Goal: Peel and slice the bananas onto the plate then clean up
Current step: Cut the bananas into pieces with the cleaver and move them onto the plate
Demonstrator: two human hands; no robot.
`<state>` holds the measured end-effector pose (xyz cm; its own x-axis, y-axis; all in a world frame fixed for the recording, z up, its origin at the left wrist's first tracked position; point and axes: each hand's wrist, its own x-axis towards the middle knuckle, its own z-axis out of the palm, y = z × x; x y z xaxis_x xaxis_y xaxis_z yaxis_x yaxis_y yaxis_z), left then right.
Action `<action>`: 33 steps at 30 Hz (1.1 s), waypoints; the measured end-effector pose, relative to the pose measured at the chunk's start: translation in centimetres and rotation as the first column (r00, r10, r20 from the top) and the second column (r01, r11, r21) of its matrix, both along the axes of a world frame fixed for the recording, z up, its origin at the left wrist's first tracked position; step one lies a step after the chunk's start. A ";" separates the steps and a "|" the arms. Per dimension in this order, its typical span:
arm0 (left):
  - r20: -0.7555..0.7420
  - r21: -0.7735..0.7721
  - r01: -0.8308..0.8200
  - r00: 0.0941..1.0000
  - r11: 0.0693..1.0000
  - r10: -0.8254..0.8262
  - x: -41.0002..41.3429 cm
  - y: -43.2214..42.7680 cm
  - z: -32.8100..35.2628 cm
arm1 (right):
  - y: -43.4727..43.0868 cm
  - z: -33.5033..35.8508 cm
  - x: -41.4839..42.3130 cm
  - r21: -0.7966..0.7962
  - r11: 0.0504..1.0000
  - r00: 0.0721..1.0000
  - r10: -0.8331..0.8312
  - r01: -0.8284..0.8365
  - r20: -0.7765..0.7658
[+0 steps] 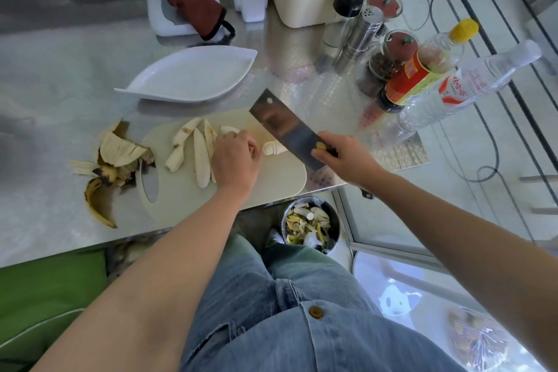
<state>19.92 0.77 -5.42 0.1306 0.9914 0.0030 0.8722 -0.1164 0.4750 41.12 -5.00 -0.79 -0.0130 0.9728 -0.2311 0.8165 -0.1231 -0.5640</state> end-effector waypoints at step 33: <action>-0.394 -0.200 0.229 0.872 0.953 -0.292 -2.5 4.4 1.6 | 9.2 -1.0 1.8 0.015 0.968 0.871 0.219 -0.251 0.440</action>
